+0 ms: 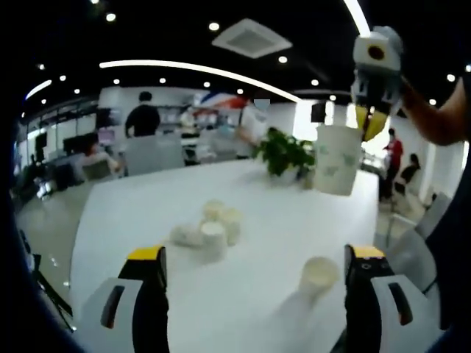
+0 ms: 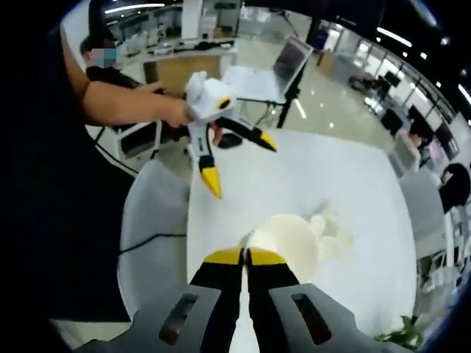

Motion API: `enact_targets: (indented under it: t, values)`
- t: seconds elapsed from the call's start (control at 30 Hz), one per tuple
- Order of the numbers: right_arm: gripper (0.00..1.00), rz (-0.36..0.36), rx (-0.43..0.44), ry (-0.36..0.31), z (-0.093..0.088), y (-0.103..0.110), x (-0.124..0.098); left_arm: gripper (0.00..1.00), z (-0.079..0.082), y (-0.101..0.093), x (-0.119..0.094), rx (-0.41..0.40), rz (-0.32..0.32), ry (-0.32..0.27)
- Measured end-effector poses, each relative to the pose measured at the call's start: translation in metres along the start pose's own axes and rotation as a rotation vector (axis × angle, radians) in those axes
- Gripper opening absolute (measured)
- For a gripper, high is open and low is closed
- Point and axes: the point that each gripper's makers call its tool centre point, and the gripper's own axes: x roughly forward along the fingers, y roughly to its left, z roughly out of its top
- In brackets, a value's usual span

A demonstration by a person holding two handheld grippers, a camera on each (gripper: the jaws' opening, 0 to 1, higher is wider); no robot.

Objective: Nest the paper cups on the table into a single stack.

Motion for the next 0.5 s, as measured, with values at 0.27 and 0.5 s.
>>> enact_targets:
  t: [0.27, 0.5]
  values:
    - [0.0, -0.027, 0.023, -0.016, 0.0076, -0.0023, 0.0001, 0.98, -0.0036, 0.0044, -0.0047, 0.001, 0.021, 0.004]
    - [0.0, -0.039, 0.024, 0.0, 0.0041, -0.0025, 0.0051, 0.98, -0.0053, 0.0001, -0.002, -0.001, 0.008, 0.012]
